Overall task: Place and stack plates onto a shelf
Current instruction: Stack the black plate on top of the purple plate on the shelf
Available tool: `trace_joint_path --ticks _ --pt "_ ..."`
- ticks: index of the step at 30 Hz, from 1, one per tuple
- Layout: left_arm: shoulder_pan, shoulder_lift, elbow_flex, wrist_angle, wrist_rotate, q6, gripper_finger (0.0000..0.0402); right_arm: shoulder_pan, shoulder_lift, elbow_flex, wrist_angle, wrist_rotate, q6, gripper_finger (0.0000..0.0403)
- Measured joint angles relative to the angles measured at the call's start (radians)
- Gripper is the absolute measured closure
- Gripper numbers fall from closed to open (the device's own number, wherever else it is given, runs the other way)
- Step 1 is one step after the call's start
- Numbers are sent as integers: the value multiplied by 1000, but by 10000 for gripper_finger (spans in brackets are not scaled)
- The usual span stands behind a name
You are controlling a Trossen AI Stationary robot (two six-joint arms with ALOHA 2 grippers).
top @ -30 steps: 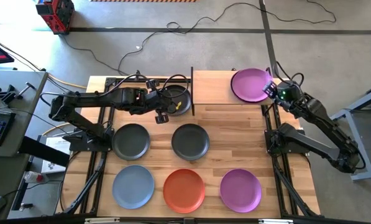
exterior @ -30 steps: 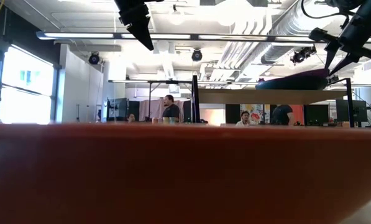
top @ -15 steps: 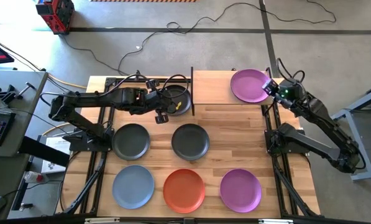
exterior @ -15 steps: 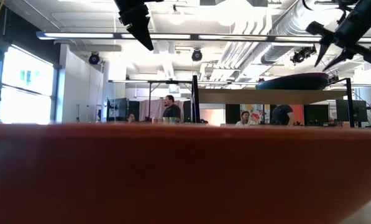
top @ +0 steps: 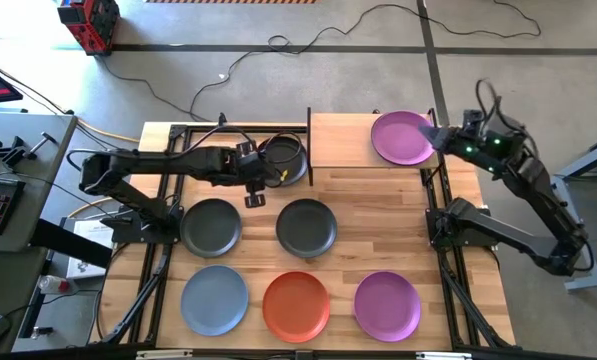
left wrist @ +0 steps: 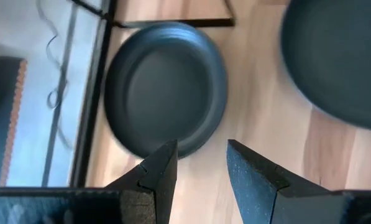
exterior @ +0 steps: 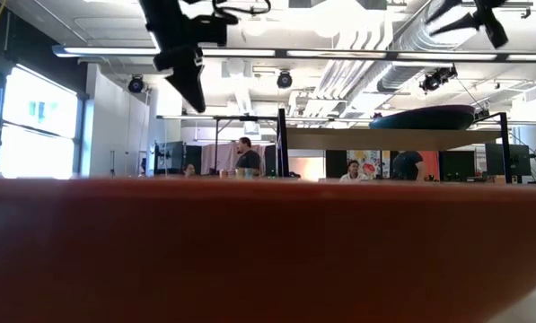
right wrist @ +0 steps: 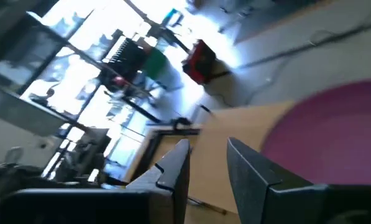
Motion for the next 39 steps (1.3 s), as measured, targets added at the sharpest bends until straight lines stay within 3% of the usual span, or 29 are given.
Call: trace_joint_path --ticks 6,12,22,39 --pt "22 1 -84 158 98 115 273 21 0 32 36 -7 -53 313" --pt "40 1 -159 258 133 149 273 21 3 32 28 -8 -95 313" --pt "95 34 -265 351 145 215 273 21 3 31 25 -11 -139 313" --pt "130 222 -285 478 137 274 273 21 3 31 25 -10 -139 313"
